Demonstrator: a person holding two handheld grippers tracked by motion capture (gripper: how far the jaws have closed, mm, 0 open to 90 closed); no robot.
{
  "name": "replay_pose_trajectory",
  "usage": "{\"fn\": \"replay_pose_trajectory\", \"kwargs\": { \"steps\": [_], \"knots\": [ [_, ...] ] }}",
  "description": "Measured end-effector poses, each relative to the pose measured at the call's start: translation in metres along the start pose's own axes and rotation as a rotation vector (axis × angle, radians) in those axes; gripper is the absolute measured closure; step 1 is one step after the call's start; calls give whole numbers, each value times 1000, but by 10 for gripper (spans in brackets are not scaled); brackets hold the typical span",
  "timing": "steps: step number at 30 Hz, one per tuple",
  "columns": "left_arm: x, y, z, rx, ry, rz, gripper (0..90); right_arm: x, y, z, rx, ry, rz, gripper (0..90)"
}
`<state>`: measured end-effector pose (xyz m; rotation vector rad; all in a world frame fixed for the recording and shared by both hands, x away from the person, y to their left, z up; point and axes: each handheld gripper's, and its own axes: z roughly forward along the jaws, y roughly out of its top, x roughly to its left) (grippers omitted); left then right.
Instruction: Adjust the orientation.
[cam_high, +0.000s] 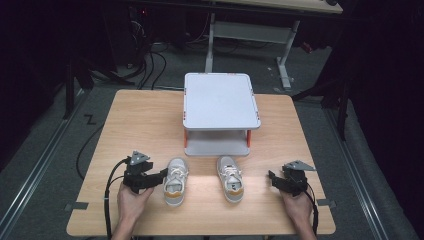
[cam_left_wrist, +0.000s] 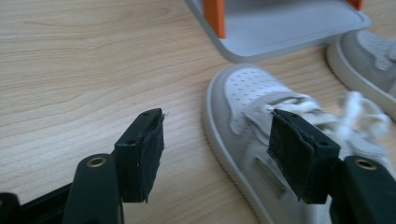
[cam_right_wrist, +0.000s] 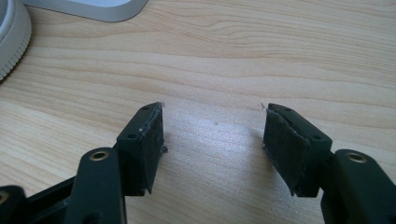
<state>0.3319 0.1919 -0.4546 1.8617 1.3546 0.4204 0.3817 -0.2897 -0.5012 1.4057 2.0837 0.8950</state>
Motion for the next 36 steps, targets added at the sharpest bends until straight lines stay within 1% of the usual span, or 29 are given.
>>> {"fn": "replay_pose_trajectory", "kwargs": {
  "steps": [3, 4, 5, 6, 7, 8, 9, 10, 11, 12, 13, 16, 17, 18, 20, 21, 23, 24, 26, 29, 32, 33, 34, 36],
  "knots": [
    [-4, 0, -4, -5, -8, 2, 356, 0, 0, 0, 2, 2, 0, 381],
    [-9, 0, -10, -2, -15, 13, 356, 0, 0, 0, 2, 1, 0, 381],
    [-9, 0, -10, -2, -15, 13, 356, 0, 0, 0, 2, 1, 0, 381],
    [-14, -1, -13, 6, -16, 29, 357, 0, 0, 0, 2, 2, 0, 381],
    [-17, -1, -14, 18, -14, 38, 358, 0, 0, 0, 2, 2, 0, 381],
    [-17, -1, -14, 18, -14, 38, 360, 0, 0, 0, 2, 2, 0, 381],
    [-22, -2, -15, 39, -14, 56, 365, 0, 0, 0, 2, 2, 0, 381],
    [-24, -3, -15, 54, -13, 67, 371, 0, 0, 0, 2, 2, 0, 381],
    [-24, -3, -15, 54, -13, 67, 377, 0, 0, 0, 2, 2, 0, 381],
    [-26, -4, -14, 65, -7, 75, 391, 0, 0, 0, 2, 2, 0, 381],
    [-29, -5, -13, 88, 6, 92, 400, 0, 0, 0, 2, 2, 0, 381],
    [-30, -6, -11, 102, 2, 93, 430, 0, 0, 0, 2, 2, 0, 381],
    [-32, -8, -7, 125, 13, 99, 448, 0, 0, 0, 2, 2, 1, 381],
    [-33, -8, -4, 137, 22, 102, 461, 0, 0, 0, 2, 2, 1, 381],
    [-33, -9, -3, 143, 22, 104, 473, 0, 0, 0, 2, 3, 1, 381],
    [-34, -10, -1, 146, 11, 101, 520, 0, 0, 0, 2, 3, 1, 381],
    [-34, -10, 0, 151, -3, 103, 576, 0, 0, 0, 2, 3, 1, 381],
    [-36, -11, 1, 148, 8, 103, 597, 0, 0, 0, 2, 3, 0, 381],
    [-38, -11, 1, 152, 30, 123, 636, 0, 0, 0, 2, 3, 0, 381],
    [-40, -11, 1, 155, 48, 123, 662, 0, 0, 0, 2, 3, 0, 381],
    [-44, -11, -1, 154, 85, 141, 692, 1, 0, 0, 1, 2, 1, 381],
    [-44, -11, -1, 154, 85, 141, 704, 1, 0, 0, 0, 2, 1, 381],
    [-46, -12, -2, 148, 104, 144, 717, 1, 0, 0, 0, 2, 1, 381],
    [-46, -12, -3, 146, 115, 153, 732, 1, 0, 0, 0, 3, 1, 382]
  ]
}}
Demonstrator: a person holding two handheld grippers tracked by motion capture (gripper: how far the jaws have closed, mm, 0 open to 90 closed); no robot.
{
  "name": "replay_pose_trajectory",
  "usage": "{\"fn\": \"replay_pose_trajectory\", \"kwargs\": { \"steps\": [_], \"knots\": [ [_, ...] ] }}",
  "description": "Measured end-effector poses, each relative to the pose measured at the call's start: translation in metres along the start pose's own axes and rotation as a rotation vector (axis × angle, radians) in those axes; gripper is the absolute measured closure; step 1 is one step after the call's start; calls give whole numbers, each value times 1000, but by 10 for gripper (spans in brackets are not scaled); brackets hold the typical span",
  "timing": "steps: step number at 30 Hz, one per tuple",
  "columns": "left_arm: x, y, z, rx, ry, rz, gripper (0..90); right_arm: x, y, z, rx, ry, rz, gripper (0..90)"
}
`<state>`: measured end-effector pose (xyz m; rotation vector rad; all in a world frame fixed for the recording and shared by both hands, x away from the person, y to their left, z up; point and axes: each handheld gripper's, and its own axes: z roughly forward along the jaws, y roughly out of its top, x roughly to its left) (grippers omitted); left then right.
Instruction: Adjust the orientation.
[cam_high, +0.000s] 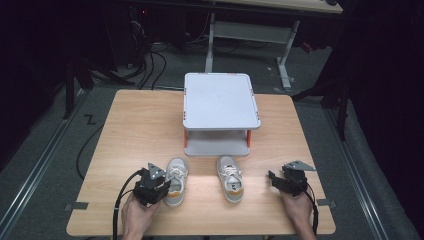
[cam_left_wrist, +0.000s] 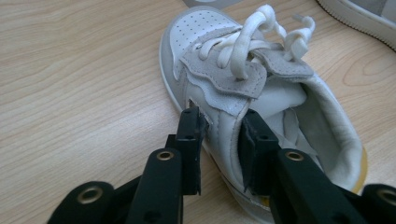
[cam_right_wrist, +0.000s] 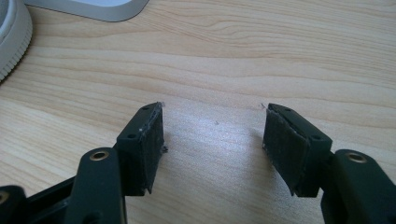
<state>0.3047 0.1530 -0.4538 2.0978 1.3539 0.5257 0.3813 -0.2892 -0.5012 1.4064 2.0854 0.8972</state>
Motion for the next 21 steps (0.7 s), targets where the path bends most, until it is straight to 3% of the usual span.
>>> {"fn": "replay_pose_trajectory", "kwargs": {
  "steps": [7, 12, 14, 21],
  "knots": [
    [0, 2, -4, -5, 43, 12, 795, 0, 0, 0, 0, 0, 1, 381],
    [-3, 5, -7, -18, 6, 9, 841, 0, 0, 0, 0, 0, 1, 381],
    [-11, 8, -7, -21, -10, 30, 841, 0, 0, 0, 0, 0, 1, 380],
    [-26, 26, -2, -43, -49, 35, 841, 0, 0, 0, 0, 0, -1, 379]
  ]
}}
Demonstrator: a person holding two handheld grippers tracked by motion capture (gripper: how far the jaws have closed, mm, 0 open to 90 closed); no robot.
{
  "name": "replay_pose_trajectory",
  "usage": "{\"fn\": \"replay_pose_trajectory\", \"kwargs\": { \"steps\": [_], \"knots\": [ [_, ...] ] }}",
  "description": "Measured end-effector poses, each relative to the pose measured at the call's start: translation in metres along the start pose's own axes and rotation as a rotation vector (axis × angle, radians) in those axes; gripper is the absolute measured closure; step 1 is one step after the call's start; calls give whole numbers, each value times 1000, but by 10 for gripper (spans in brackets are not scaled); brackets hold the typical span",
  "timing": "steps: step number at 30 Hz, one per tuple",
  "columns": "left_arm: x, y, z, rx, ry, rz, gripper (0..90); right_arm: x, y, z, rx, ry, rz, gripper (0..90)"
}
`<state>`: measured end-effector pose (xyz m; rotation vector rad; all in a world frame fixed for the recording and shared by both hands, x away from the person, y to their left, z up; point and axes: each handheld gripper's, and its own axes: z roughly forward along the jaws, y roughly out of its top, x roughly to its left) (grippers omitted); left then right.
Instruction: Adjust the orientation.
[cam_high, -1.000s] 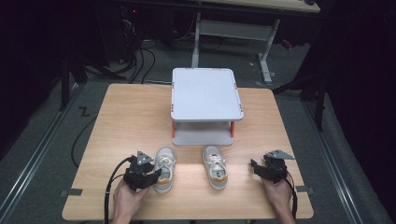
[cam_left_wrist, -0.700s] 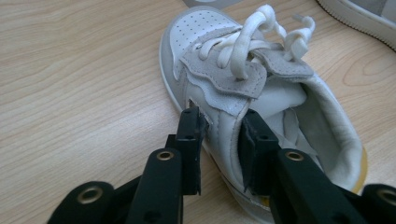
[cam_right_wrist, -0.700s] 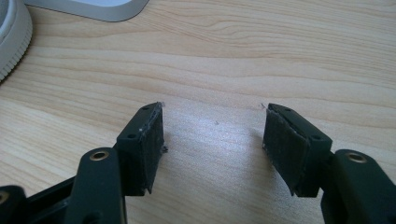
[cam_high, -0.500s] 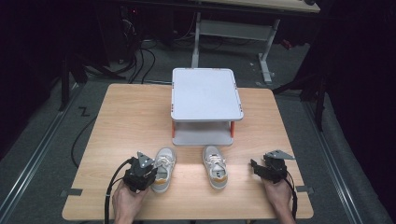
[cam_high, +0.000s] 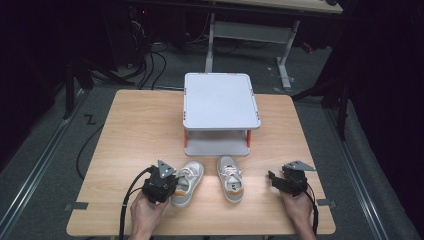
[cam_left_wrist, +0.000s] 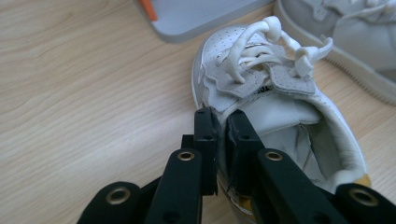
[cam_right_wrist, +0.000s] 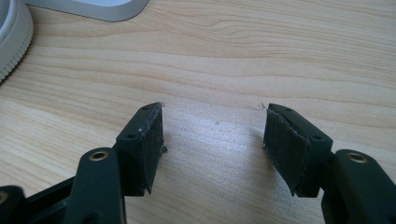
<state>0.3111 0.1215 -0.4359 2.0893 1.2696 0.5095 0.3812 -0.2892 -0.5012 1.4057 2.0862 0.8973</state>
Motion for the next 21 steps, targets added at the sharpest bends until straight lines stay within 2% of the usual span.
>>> {"fn": "replay_pose_trajectory", "kwargs": {
  "steps": [6, 15, 16, 21],
  "knots": [
    [-10, 15, 13, -18, -10, -13, 841, 0, 0, 0, 0, 0, -1, 378],
    [-24, 22, 26, -20, 36, -7, 844, 0, 0, 0, 1, 1, 0, 377],
    [-27, 22, 28, -19, 59, -6, 844, 0, 0, 0, 1, 0, 0, 377],
    [-32, 21, 33, -13, 97, -3, 845, 0, 0, 0, 1, 0, 0, 377]
  ]
}}
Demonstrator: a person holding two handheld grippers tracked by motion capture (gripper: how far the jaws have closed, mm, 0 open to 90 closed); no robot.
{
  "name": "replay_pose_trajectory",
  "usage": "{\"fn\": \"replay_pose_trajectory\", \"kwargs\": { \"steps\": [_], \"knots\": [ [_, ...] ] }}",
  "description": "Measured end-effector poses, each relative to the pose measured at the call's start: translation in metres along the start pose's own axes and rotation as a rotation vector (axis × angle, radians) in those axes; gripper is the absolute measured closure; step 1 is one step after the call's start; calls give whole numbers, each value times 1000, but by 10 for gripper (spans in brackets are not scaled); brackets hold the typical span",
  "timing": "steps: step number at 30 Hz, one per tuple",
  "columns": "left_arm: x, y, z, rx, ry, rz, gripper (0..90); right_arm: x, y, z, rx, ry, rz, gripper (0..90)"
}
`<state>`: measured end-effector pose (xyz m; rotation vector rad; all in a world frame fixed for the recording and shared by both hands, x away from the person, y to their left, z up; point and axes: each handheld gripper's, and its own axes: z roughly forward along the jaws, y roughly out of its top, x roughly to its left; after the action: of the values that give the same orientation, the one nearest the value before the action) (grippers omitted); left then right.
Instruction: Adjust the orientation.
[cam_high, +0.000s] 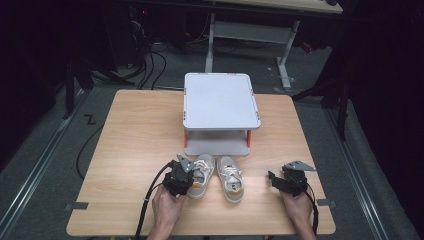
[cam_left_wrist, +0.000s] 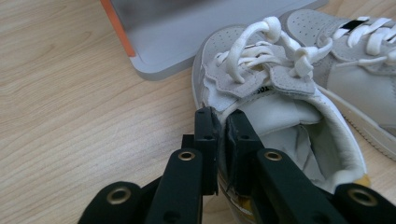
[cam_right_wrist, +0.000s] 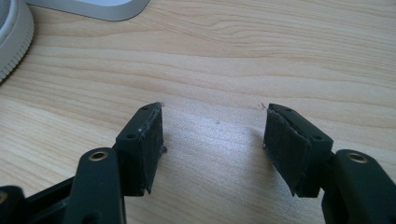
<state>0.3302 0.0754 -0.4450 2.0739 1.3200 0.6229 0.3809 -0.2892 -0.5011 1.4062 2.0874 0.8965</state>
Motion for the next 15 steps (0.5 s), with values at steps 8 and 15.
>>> {"fn": "replay_pose_trajectory", "kwargs": {
  "steps": [8, 15],
  "knots": [
    [-9, -1, 7, -3, 12, 5, 837, 0, 0, 0, 0, 1, 0, 376],
    [-12, -2, 6, -1, -3, -5, 809, 0, 0, 0, 0, 1, 0, 376]
  ]
}}
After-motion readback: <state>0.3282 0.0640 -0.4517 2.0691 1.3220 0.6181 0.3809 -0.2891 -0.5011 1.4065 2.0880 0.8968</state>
